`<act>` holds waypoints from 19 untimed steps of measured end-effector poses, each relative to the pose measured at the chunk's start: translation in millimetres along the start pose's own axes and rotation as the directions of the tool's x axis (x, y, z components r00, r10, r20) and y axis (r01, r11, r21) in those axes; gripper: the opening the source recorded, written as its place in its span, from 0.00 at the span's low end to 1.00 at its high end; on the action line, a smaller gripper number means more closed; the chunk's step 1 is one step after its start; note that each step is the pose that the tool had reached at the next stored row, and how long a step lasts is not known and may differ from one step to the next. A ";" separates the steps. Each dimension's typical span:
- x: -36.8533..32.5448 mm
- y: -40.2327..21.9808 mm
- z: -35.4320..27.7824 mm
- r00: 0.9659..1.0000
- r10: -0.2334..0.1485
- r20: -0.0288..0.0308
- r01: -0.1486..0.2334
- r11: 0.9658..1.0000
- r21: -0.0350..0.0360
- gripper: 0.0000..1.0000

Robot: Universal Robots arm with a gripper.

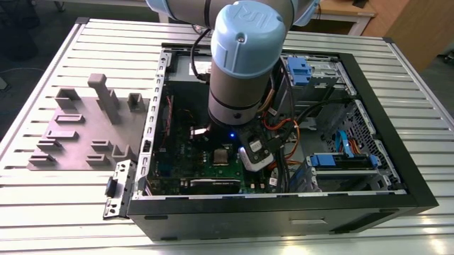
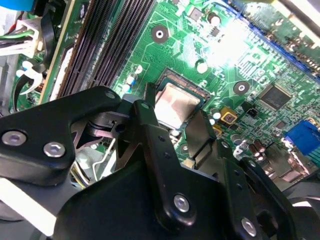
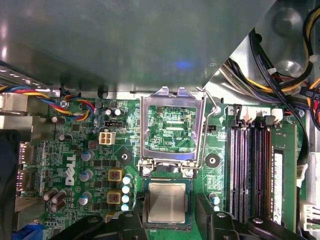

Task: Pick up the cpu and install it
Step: 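Pick up the cpu and move it towards the insertion slot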

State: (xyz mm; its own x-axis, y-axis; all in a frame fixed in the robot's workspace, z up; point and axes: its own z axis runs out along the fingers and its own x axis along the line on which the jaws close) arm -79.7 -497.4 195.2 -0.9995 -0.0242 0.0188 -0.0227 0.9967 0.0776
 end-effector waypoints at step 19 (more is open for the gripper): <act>2.1 1.7 4.9 1.000 0.001 0.000 -0.001 1.000 0.005 0.58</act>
State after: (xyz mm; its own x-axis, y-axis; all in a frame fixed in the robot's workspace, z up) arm -81.9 -495.4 190.5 -0.9995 -0.0236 0.0190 -0.0222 0.9971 0.0727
